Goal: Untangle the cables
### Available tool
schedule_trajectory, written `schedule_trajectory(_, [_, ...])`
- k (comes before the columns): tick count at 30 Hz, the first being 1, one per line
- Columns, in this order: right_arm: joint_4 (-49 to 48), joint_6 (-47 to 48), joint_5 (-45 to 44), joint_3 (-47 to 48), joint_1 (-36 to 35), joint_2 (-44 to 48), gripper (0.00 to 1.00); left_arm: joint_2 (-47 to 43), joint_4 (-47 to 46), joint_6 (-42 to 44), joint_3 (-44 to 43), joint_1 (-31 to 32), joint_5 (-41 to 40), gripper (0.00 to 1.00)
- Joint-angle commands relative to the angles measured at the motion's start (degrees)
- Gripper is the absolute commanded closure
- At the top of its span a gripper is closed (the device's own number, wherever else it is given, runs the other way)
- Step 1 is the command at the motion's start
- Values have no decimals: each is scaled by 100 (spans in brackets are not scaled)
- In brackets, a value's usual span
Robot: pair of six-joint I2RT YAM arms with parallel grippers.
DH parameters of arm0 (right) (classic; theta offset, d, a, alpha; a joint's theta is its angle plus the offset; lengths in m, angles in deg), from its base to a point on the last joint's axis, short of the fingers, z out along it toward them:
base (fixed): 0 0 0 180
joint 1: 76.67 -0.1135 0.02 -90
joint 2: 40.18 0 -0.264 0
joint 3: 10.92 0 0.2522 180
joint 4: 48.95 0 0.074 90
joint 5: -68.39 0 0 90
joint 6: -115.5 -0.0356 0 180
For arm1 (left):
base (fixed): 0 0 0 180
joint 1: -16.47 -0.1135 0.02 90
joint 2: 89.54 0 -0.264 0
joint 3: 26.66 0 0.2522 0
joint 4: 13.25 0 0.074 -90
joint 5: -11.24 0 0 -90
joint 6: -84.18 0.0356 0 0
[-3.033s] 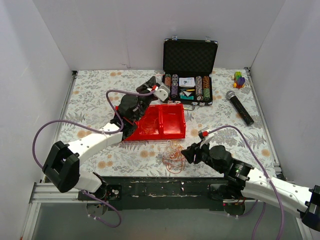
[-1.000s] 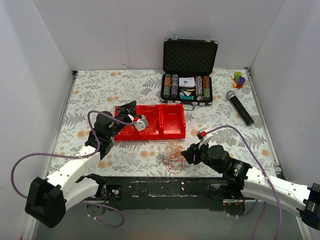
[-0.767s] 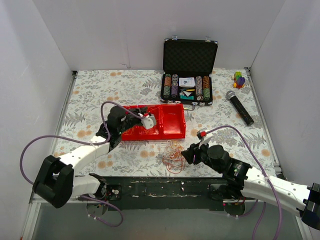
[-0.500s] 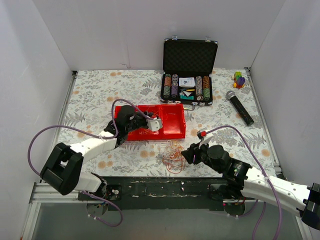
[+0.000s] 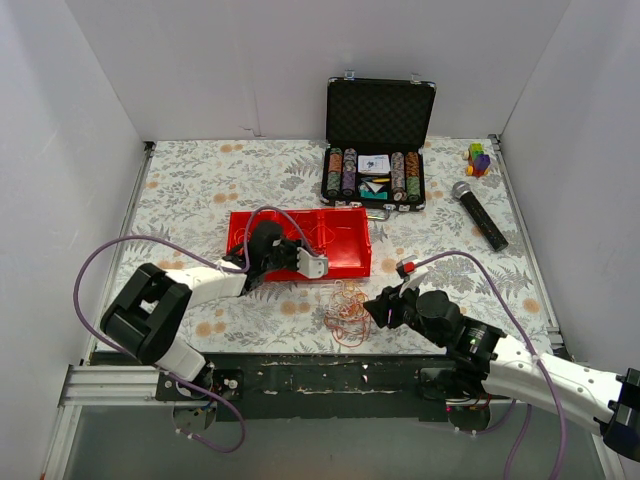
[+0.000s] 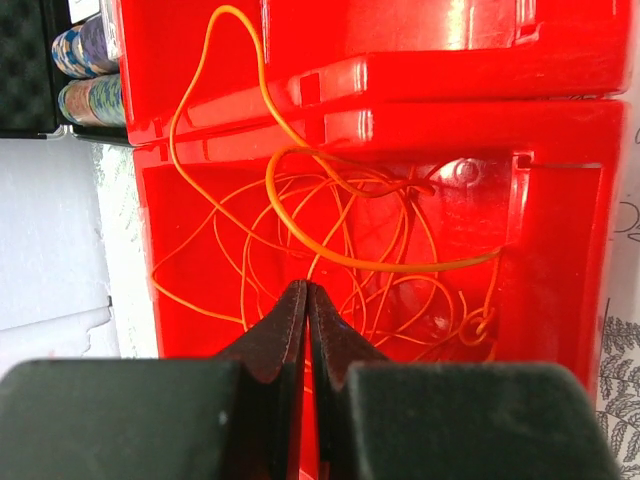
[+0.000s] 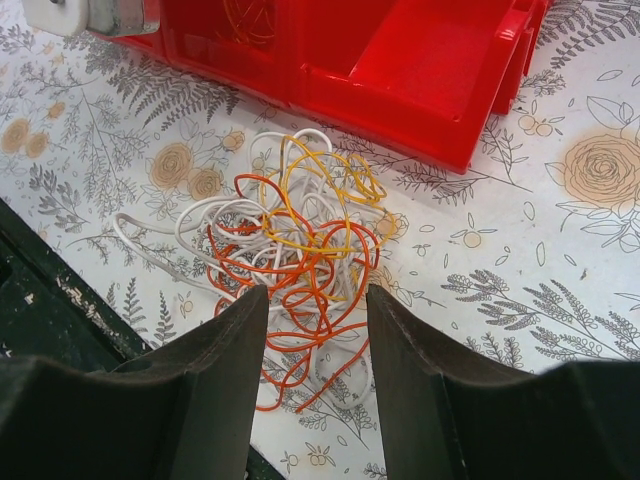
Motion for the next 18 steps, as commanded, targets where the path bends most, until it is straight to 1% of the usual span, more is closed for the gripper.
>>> schedule_trajectory(1, [-165,7,-94,74,3,-58,48,36,53,5,-172,21,-247,100])
schedule_trajectory(4, [-183,24,-67,108,3,-119,48,19,158,-232,-365,30,-317,100])
schedule_trajectory(5, [-148,42,-76,143,3,-146,48,1,281,-355,-522,30,-326,94])
schedule_trajectory(6, [-104,59,-85,179,3,-146,48,-34,456,-530,-707,30,-353,84])
schedule_trajectory(7, [-60,77,-94,196,3,-146,47,-52,675,-784,-970,30,-361,68])
schedule_trajectory(8, [-25,86,-102,223,3,-137,48,-78,964,-1047,-1268,30,-370,58])
schedule_trajectory(9, [1,95,-103,232,3,-111,47,-113,1237,-1276,-1523,30,-370,52])
schedule_trajectory(11, [10,95,-94,214,-6,-32,47,-279,1799,-1786,-1998,30,-257,37])
schedule_trajectory(12, [10,95,-85,197,3,3,48,-402,2020,-1997,-2201,30,-152,34])
schedule_trajectory(13, [10,86,-85,170,3,47,47,-525,2161,-2086,-2351,30,-38,28])
schedule_trajectory(16, [19,59,-67,118,3,100,47,-1096,2478,-2412,-2545,47,375,24])
schedule_trajectory(18, [28,24,-59,91,3,109,47,-1578,2680,-2526,-2502,74,814,19])
